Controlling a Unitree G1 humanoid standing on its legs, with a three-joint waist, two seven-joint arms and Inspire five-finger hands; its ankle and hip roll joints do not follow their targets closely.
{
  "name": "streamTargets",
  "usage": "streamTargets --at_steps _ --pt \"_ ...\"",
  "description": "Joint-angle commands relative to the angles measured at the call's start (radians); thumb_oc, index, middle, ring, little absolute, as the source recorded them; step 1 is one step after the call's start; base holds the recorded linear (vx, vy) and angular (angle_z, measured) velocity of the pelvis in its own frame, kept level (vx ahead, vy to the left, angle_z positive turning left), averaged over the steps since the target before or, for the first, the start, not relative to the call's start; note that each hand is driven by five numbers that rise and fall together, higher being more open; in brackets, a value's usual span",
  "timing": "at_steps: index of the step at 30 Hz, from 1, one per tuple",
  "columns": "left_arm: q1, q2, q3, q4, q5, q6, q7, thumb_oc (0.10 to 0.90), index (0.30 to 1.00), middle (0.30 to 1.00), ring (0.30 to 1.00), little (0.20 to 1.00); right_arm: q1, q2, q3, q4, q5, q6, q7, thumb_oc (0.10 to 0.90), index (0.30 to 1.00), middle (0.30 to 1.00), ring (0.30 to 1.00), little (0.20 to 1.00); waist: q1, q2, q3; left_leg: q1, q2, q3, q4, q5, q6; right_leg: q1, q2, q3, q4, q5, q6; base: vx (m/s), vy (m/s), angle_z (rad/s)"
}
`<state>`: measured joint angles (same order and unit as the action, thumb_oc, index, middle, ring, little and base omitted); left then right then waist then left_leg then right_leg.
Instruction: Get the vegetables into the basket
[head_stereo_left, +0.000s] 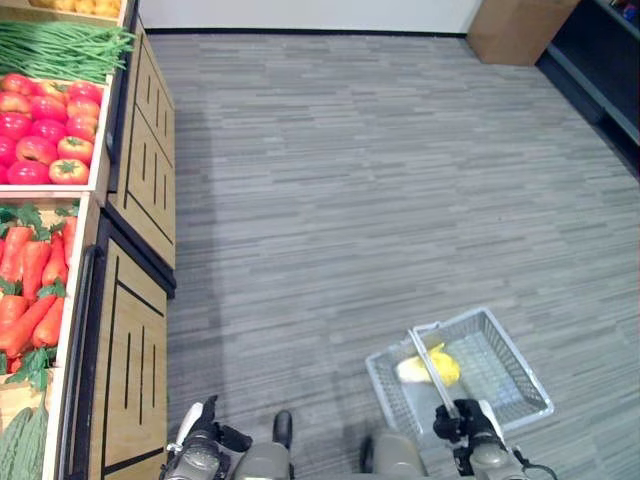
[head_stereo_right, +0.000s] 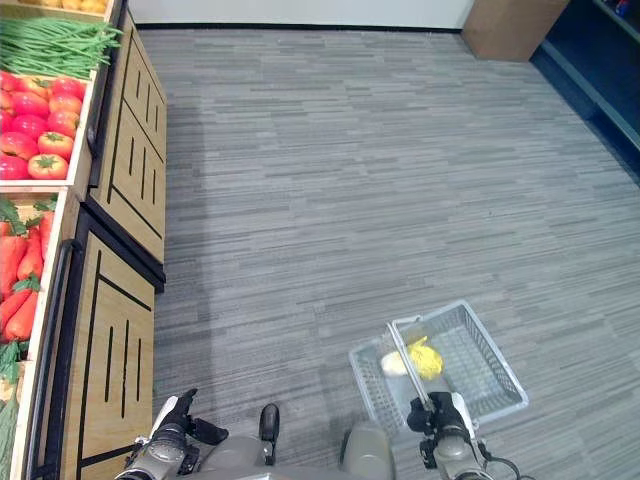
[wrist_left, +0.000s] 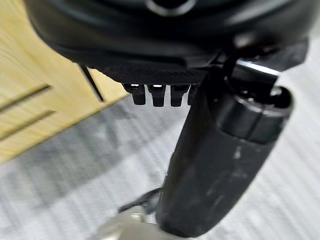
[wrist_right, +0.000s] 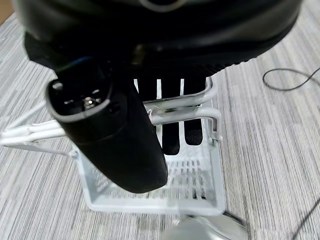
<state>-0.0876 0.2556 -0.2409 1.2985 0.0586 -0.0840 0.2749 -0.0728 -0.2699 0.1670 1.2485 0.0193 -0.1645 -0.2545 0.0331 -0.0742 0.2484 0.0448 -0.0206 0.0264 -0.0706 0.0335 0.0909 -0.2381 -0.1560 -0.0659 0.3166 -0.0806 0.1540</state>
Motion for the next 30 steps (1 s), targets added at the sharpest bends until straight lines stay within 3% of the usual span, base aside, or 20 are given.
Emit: streamTargets --at_steps 1,5,8,13,14,16,19,21,23,24,26,28,30 --pt "0.005 -0.011 0.011 -0.012 0.041 -0.015 0.007 0.900 1.000 1.000 1.000 1.000 -0.012 -0.061 0.003 -0.012 0.051 -0.011 -0.018 0.400 0.300 0.300 0.300 0.300 -0.028 0.005 0.050 0.003 0.017 -0.057 0.080 -0.099 -0.083 0.023 0.012 0.013 -0.201 0.176 0.038 0.43 -0.184 0.52" --pt "0.016 -0.022 0.022 -0.002 0.037 -0.018 0.001 0.900 1.000 1.000 1.000 1.000 -0.003 -0.068 0.000 -0.008 0.034 -0.005 -0.017 0.400 0.300 0.300 0.300 0.300 -0.045 0.000 0.046 0.055 0.022 -0.093 0.103 -0.147 -0.104 0.008 0.009 0.009 -0.257 0.212 0.052 0.29 -0.142 0.55" --pt "0.042 -0.036 0.040 0.018 0.024 -0.015 0.002 0.900 1.000 1.000 1.000 1.000 0.019 -0.078 0.001 0.011 0.023 -0.005 -0.010 0.400 0.300 0.300 0.300 0.300 -0.041 0.004 0.004 0.091 0.057 -0.117 0.110 -0.166 -0.132 0.046 0.031 -0.023 -0.232 0.184 0.018 0.35 -0.298 0.51" --pt "0.049 -0.039 0.055 0.024 0.004 -0.012 0.009 0.900 1.000 1.000 1.000 1.000 0.032 -0.099 -0.006 0.002 0.031 -0.015 -0.009 0.400 0.300 0.300 0.300 0.300 -0.047 0.020 -0.012 0.084 0.112 -0.157 0.134 -0.115 -0.171 0.058 0.061 -0.058 -0.189 0.127 -0.020 0.17 -0.219 0.28" --pt "0.043 -0.040 0.058 0.020 -0.008 -0.010 0.012 0.900 1.000 1.000 1.000 1.000 0.038 -0.117 -0.006 -0.006 0.030 -0.018 -0.009 0.400 0.300 0.300 0.300 0.300 -0.053 0.026 -0.013 0.060 0.129 -0.153 0.187 -0.082 -0.189 0.070 0.068 -0.073 -0.176 0.097 -0.039 0.22 -0.272 0.22" --pt "0.027 -0.044 0.049 0.000 -0.021 -0.012 0.014 0.900 1.000 1.000 1.000 1.000 0.042 -0.140 -0.025 -0.002 0.043 -0.019 -0.017 0.400 0.300 0.300 0.300 0.300 -0.058 0.023 0.007 -0.035 0.134 -0.077 0.324 -0.019 -0.202 0.121 0.056 -0.112 -0.194 0.071 -0.068 0.17 -0.258 0.73" --pt "0.010 -0.040 0.042 -0.010 -0.027 -0.012 0.019 0.900 1.000 1.000 1.000 1.000 0.051 -0.144 -0.036 -0.003 0.051 -0.018 -0.024 0.400 0.300 0.300 0.300 0.300 -0.055 0.018 0.026 -0.099 0.144 -0.019 0.351 0.005 -0.201 0.166 0.048 -0.134 -0.216 0.058 -0.075 0.09 -0.149 0.69" --pt "0.003 -0.041 0.029 -0.035 -0.017 -0.011 0.029 0.900 1.000 1.000 1.000 1.000 0.059 -0.151 -0.050 0.004 0.061 -0.015 -0.030 0.400 0.300 0.300 0.300 0.300 -0.053 0.026 0.032 -0.172 0.136 0.066 0.259 -0.008 -0.186 0.206 0.040 -0.173 -0.256 0.049 -0.067 0.14 -0.050 0.58" --pt "0.007 -0.046 0.023 -0.046 -0.014 -0.010 0.030 0.900 1.000 1.000 1.000 1.000 0.058 -0.155 -0.054 0.006 0.061 -0.013 -0.033 0.400 0.300 0.300 0.300 0.300 -0.050 0.031 0.030 -0.190 0.135 0.080 0.221 0.007 -0.183 0.215 0.040 -0.177 -0.263 0.045 -0.065 0.20 0.047 0.68" --pt "0.009 -0.043 0.028 -0.022 0.001 -0.007 0.036 0.900 1.000 1.000 1.000 1.000 0.063 -0.149 -0.051 0.002 0.050 -0.013 -0.036 0.400 0.300 0.300 0.300 0.300 -0.045 0.045 0.021 -0.239 0.166 0.153 0.127 0.101 -0.200 0.255 0.060 -0.184 -0.268 0.018 -0.065 0.35 0.087 0.16" --pt "0.021 -0.039 0.033 -0.015 0.012 -0.004 0.040 0.900 1.000 1.000 1.000 1.000 0.063 -0.144 -0.043 0.005 0.041 -0.013 -0.036 0.400 0.300 0.300 0.300 0.300 -0.024 0.046 0.018 -0.248 0.177 0.158 0.085 0.141 -0.208 0.286 0.073 -0.177 -0.262 -0.004 -0.063 0.42 0.131 -0.13" --pt "0.047 -0.033 0.049 0.004 0.020 -0.001 0.037 0.900 1.000 1.000 1.000 1.000 0.072 -0.128 -0.042 0.012 0.023 -0.007 -0.030 0.400 0.300 0.300 0.300 0.300 -0.014 0.036 -0.008 -0.201 0.176 0.186 0.055 0.130 -0.193 0.337 0.061 -0.160 -0.256 -0.031 -0.045 0.49 0.276 -0.48" --pt "0.048 -0.022 0.039 0.005 0.046 -0.002 0.037 0.900 1.000 1.000 1.000 1.000 0.067 -0.108 -0.039 0.019 0.016 -0.001 -0.028 0.400 0.300 0.300 0.300 0.300 -0.006 0.009 -0.021 -0.188 0.144 0.207 0.090 0.072 -0.156 0.353 0.010 -0.143 -0.224 -0.022 -0.011 0.45 0.443 -0.41"
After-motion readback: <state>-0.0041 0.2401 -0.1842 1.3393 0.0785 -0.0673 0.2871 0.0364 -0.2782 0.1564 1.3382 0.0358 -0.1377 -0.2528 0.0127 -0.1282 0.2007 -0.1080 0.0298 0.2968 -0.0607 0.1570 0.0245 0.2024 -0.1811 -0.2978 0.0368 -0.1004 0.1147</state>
